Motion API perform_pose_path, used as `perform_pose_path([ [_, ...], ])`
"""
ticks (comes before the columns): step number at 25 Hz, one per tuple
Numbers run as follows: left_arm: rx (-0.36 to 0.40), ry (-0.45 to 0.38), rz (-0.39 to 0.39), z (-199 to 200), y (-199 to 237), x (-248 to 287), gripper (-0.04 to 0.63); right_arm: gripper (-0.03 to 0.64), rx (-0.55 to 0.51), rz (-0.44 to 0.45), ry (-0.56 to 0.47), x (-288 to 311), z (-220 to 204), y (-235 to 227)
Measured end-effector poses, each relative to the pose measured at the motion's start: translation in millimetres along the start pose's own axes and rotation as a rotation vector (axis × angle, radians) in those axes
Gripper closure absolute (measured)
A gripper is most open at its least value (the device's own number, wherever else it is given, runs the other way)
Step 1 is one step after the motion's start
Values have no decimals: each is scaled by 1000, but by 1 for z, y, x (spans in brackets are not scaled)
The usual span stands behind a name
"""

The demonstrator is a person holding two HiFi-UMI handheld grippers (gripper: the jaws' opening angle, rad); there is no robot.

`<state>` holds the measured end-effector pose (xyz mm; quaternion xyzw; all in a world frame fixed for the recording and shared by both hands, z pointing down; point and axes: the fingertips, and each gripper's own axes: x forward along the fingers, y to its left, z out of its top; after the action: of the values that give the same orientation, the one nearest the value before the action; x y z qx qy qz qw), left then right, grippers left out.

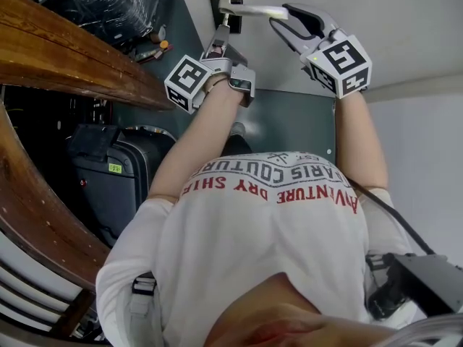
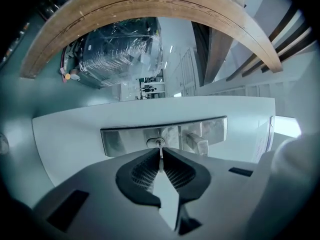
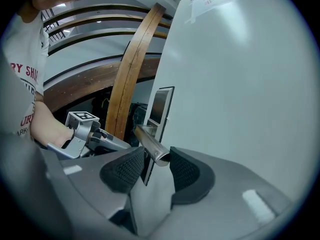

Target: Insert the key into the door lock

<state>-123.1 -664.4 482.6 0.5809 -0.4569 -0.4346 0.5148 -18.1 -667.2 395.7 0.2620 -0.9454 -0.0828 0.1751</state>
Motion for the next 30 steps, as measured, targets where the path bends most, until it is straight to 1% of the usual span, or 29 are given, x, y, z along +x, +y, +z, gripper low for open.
perform_pose_path([
  [4,-32,-34,-1,-1,1,3,574,462,5,-1,-1,0,-1,-1],
  [11,-58,-63,-2,-1,1,11,574,463,9,7,2,0,0,-2],
  [22,-58,-79,-17,3,0,28,574,465,11,30,-3,-1,2,-2],
  [26,-43,-68,-17,3,2,29,574,465,17,20,-10,1,0,-2],
  [30,1,-12,-53,1,-2,25,572,462,61,-44,-29,-3,0,-5],
])
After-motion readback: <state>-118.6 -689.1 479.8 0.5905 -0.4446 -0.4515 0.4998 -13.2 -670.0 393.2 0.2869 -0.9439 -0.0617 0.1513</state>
